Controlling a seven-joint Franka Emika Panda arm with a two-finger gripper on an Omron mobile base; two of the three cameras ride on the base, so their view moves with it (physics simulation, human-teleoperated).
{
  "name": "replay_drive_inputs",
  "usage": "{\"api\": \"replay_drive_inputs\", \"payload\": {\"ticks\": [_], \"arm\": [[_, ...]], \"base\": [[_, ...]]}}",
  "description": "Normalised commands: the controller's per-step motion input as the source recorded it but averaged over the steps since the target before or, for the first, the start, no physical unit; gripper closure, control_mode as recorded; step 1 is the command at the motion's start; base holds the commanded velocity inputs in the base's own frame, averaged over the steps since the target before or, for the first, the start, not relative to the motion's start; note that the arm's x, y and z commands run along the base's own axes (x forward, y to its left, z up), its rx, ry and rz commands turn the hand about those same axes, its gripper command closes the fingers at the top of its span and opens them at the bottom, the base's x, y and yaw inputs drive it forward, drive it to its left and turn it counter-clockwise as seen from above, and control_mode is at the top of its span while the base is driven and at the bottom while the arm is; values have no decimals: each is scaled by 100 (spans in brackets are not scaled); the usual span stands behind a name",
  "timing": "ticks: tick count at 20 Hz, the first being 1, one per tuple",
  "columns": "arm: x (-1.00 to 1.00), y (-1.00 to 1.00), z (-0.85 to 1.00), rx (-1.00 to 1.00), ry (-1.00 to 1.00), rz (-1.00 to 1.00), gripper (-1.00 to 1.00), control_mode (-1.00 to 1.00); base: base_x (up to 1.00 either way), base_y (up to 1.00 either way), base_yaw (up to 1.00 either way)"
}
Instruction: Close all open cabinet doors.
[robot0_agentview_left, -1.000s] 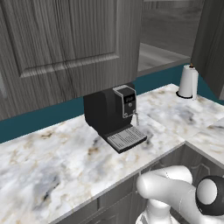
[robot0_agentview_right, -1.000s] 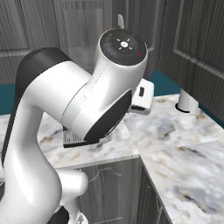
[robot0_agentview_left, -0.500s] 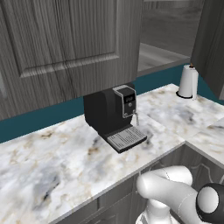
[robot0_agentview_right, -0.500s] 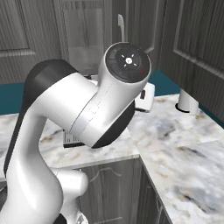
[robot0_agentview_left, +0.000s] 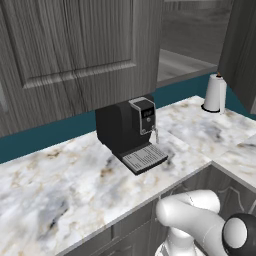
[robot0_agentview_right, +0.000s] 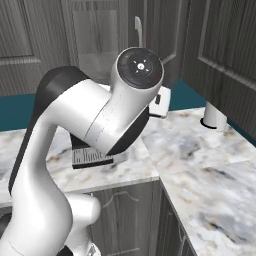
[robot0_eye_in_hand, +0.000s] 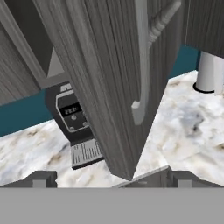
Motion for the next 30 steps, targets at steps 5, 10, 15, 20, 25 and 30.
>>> {"api": "replay_drive_inputs", "payload": {"ticks": [5,10,15,20,25,30], "arm": [[41,-2,13,0,0,0,-100,-100],[22,-24,18,0,0,1,-100,-100],[15,-7,4,0,0,1,-100,-100],[18,1,0,0,0,1,-100,-100],[28,7,0,0,-5,1,-100,-100],[39,26,0,0,-10,0,-100,-100]], "base": [[0,0,0],[0,0,0],[0,0,0],[0,0,0],[0,0,0],[0,0,0]]}}
